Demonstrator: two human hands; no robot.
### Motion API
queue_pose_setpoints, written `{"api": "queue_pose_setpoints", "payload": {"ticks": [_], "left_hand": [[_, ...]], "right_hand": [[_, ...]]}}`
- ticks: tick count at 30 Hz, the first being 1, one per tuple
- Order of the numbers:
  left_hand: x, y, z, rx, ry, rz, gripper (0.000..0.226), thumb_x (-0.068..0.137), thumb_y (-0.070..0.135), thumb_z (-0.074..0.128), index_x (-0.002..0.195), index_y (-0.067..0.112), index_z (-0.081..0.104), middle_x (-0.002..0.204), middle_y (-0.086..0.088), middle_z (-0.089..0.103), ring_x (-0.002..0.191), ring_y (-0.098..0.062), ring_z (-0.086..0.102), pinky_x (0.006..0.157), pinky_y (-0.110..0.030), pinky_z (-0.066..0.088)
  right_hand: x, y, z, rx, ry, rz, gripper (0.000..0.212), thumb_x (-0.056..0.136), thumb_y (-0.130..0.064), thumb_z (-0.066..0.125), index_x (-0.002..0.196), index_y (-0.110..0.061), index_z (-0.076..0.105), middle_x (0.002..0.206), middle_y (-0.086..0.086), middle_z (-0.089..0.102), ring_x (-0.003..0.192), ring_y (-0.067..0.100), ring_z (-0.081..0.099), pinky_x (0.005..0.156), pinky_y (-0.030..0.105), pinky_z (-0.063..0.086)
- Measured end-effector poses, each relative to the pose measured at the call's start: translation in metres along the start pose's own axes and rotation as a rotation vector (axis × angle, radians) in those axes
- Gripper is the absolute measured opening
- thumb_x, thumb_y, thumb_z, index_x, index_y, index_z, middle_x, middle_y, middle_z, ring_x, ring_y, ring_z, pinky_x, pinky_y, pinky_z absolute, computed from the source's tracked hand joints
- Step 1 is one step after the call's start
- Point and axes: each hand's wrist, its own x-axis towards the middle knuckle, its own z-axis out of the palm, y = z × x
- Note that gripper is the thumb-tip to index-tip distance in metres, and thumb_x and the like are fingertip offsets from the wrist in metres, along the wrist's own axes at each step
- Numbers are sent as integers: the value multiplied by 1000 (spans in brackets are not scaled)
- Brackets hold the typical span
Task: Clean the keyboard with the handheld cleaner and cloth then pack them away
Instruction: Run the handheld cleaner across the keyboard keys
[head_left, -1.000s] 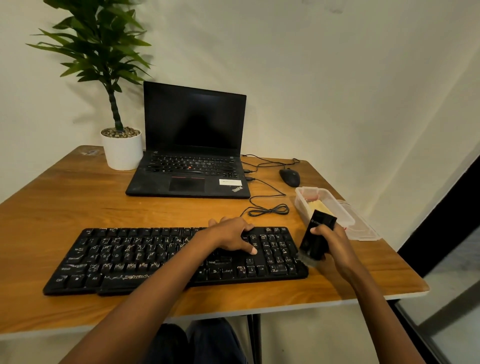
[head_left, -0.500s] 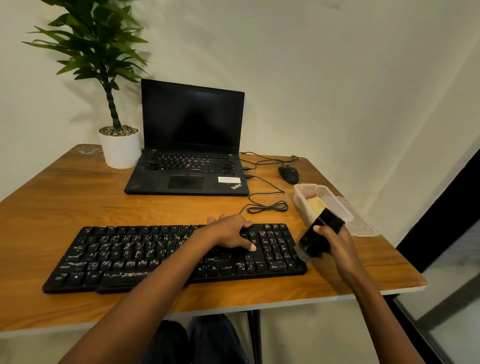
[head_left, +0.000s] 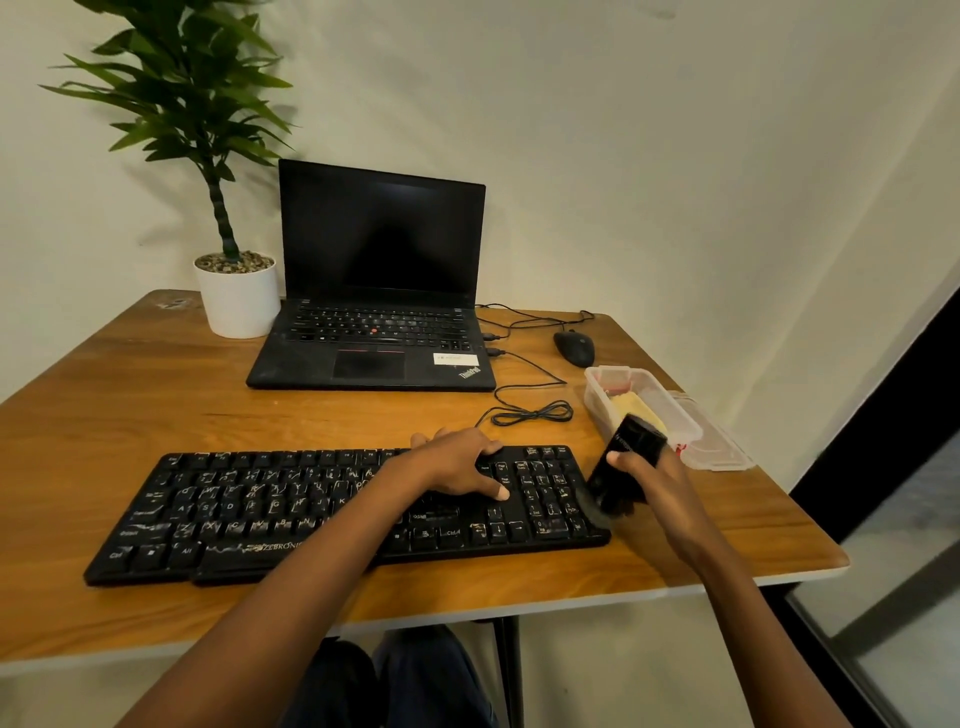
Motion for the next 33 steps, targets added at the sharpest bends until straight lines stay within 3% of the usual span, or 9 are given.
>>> {"api": "queue_pose_setpoints", "payload": {"ticks": [3,6,10,13,20,24,28,30,33], "left_hand": [[-1,1,0,2,1,2,75,83,52,60,146,30,25,148,4,32,136,-25,24,100,-41,20],[-1,0,0,8,-1,5,75,83,53,59,146,30,25,149,4,31,136,-25,24,101,-41,20],[-1,0,1,12,-3,6,76,83,53,59,147,30,24,149,4,30,136,-25,23,101,-41,20],[0,-1,1,14,-2,11,76,83,53,58,147,31,23,150,5,29,137,-25,23,101,-41,20],[1,-2,2,12,3,5,76,83,53,59,146,31,24,149,4,30,136,-24,25,99,-39,21],[1,-1,2,11,4,0,77,83,53,60,146,32,24,149,3,31,136,-25,25,99,-40,21],[1,-1,2,10,1,-12,77,82,53,60,146,33,23,148,1,32,135,-25,25,98,-40,21],[1,-1,2,3,1,-12,77,82,53,60,146,33,24,148,2,33,135,-25,25,99,-41,21],[1,-1,2,5,-1,-6,76,83,53,60,146,32,24,148,3,32,136,-25,25,101,-41,21]], "right_hand": [[1,-8,3,-74,-69,-3,14,86,-17,59,96,-21,49,91,3,58,85,16,56,63,25,46],[4,-10,7,-134,-46,-49,16,89,-15,55,103,-19,48,92,3,57,83,16,55,60,24,44],[10,-14,7,-170,-118,-21,12,89,-11,52,90,-22,48,89,5,56,80,16,54,62,30,44],[23,-17,11,-163,-32,-89,15,89,-14,55,100,-22,48,95,5,57,85,18,56,62,33,47],[50,-12,33,-244,-4,-187,29,88,-20,59,112,-18,41,91,-9,55,85,5,54,68,19,44],[36,-5,25,-186,10,-154,22,89,-15,57,100,-26,43,89,-8,55,83,7,55,72,26,49],[23,0,6,-169,-38,-97,15,89,-10,55,89,-23,47,88,4,57,83,17,56,56,22,47],[27,-2,4,-150,-9,-95,10,89,-12,54,96,-18,48,88,5,57,82,19,57,52,20,47],[41,-7,11,-69,118,-174,24,90,-15,54,112,-17,43,93,-7,55,85,5,54,65,19,45]]}}
